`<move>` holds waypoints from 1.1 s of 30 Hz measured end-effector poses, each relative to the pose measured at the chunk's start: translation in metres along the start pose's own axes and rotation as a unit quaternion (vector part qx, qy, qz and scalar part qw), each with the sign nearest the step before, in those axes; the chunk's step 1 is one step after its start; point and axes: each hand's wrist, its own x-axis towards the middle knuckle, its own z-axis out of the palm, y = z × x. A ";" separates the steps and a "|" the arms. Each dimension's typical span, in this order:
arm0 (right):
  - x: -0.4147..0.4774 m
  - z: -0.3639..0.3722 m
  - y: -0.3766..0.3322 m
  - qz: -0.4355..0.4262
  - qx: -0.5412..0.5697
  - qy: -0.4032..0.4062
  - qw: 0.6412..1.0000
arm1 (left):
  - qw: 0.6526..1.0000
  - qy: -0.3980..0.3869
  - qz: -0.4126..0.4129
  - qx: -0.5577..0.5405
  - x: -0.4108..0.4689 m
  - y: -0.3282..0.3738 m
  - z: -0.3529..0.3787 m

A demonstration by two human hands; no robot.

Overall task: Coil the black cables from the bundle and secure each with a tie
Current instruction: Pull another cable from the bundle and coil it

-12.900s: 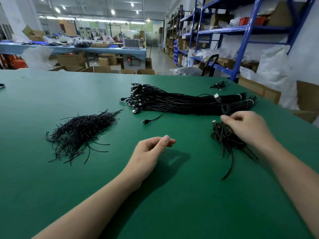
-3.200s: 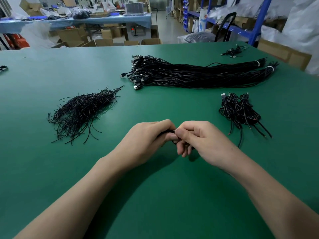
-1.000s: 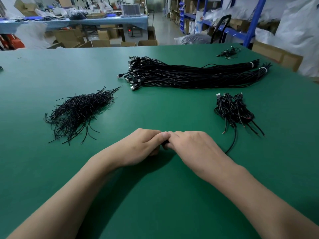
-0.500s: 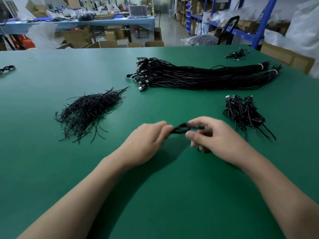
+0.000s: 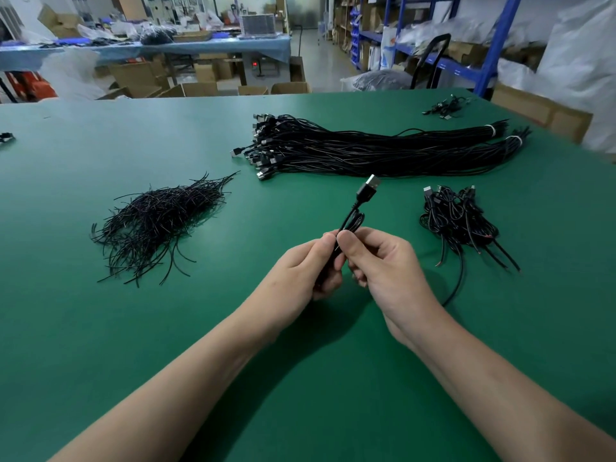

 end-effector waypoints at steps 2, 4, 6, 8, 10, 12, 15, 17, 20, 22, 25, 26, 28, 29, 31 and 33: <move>0.001 -0.001 0.000 -0.014 -0.011 0.002 1.000 | 1.000 -0.010 -0.010 -0.004 0.000 0.000 -0.001; 0.001 -0.003 0.002 -0.030 -0.017 -0.002 0.999 | 1.000 -0.014 -0.024 0.008 0.000 0.000 -0.006; 0.001 -0.005 0.003 -0.033 -0.022 -0.001 0.999 | 0.999 -0.010 -0.039 0.037 0.000 -0.001 -0.010; 0.001 -0.006 0.003 -0.032 -0.034 -0.003 0.999 | 0.997 0.009 -0.054 0.051 -0.001 -0.002 -0.012; 0.001 -0.008 0.004 -0.045 -0.062 -0.013 0.997 | 0.995 0.050 -0.048 0.074 -0.001 -0.004 -0.012; 0.001 -0.009 0.005 -0.059 -0.101 -0.021 0.993 | 0.991 0.100 -0.003 0.093 0.001 -0.005 -0.014; 0.001 -0.009 0.005 -0.058 -0.153 -0.045 0.985 | 0.992 0.124 0.029 0.018 0.003 -0.004 -0.018; -0.001 -0.007 0.006 -0.039 -0.176 -0.067 0.981 | 0.994 0.109 0.026 0.006 0.003 -0.003 -0.019; -0.002 -0.007 0.008 -0.009 -0.193 -0.102 0.976 | 0.998 0.063 0.007 0.014 0.004 -0.004 -0.023; -0.004 -0.007 0.005 0.004 -0.195 -0.135 0.971 | 1.000 0.024 0.010 0.007 0.004 -0.005 -0.028; -0.006 -0.005 0.001 0.022 -0.153 -0.174 0.973 | 0.998 -0.009 0.057 -0.026 0.002 -0.005 -0.032; -0.006 -0.004 0.000 0.024 -0.130 -0.180 0.975 | 0.997 -0.012 0.073 -0.030 0.002 -0.005 -0.033; -0.007 -0.005 -0.003 0.024 -0.102 -0.182 0.978 | 0.996 -0.006 0.084 -0.016 0.003 -0.005 -0.032; -0.007 -0.005 -0.004 0.026 -0.096 -0.180 0.979 | 0.997 0.000 0.082 -0.009 0.003 -0.004 -0.031; -0.007 -0.005 -0.005 0.039 -0.082 -0.172 0.981 | 0.997 0.014 0.080 -0.014 0.003 -0.003 -0.028; -0.007 -0.003 -0.004 0.068 -0.051 -0.162 0.983 | 0.996 0.037 0.075 -0.044 0.002 -0.001 -0.024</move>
